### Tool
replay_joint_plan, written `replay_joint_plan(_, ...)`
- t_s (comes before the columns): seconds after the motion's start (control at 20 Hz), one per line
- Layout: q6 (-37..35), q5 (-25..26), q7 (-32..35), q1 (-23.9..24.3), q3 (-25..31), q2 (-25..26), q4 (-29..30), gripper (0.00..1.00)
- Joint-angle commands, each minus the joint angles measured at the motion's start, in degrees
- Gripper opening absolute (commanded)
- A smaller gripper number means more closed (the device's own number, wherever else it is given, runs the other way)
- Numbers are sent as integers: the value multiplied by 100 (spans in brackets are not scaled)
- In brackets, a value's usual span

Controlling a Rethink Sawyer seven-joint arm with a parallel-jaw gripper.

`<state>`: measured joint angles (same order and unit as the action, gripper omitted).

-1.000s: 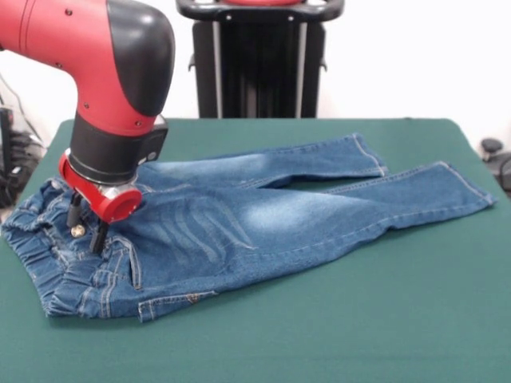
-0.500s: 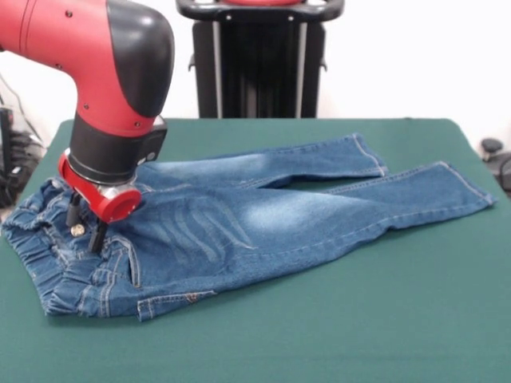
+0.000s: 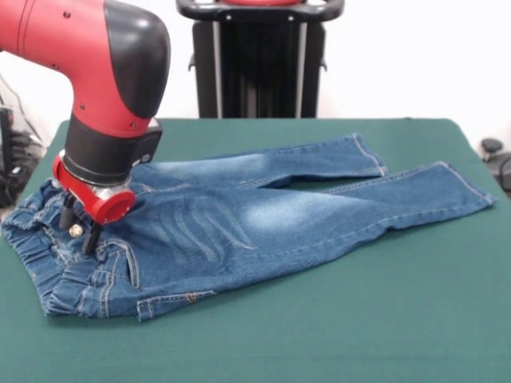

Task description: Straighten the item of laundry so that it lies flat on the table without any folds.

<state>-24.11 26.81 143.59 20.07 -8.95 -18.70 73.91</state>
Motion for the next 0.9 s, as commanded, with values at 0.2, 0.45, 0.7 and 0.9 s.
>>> replay_joint_plan(0.2,107,-101,-430,709,868,122,1060,100)
replay_joint_plan(0.45,-283,-341,-735,1192,1461,12,1318,100)
replay_joint_plan(0.7,-688,-409,-864,1392,1704,-51,1380,100)
replay_joint_plan(0.9,-759,-443,-919,1620,1984,-83,1499,0)
